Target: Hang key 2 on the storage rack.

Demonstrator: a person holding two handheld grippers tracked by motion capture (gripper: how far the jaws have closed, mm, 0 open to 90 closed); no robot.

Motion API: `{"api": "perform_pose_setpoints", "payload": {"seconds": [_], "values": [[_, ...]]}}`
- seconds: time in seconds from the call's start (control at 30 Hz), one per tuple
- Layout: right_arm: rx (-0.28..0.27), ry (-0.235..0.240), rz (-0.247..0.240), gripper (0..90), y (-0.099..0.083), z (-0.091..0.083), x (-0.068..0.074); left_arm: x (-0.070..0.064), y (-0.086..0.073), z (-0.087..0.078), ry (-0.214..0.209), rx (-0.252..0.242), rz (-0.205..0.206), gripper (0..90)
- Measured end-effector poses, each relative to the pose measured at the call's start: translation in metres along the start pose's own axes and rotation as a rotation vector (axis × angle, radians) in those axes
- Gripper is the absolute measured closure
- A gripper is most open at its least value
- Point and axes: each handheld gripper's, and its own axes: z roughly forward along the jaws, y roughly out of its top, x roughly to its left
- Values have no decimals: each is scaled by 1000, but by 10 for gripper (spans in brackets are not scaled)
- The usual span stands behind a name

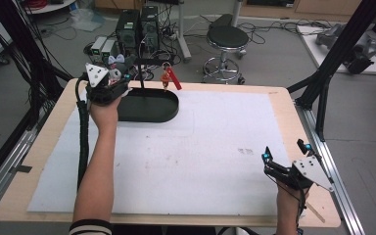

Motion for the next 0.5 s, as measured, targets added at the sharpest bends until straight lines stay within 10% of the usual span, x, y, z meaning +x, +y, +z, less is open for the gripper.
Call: {"api": "perform_pose_setpoints", "payload": {"seconds": [0.5], "values": [[17,-4,-14,13,-2,2,1,15,-14,17,4,-9,-69,422]]}}
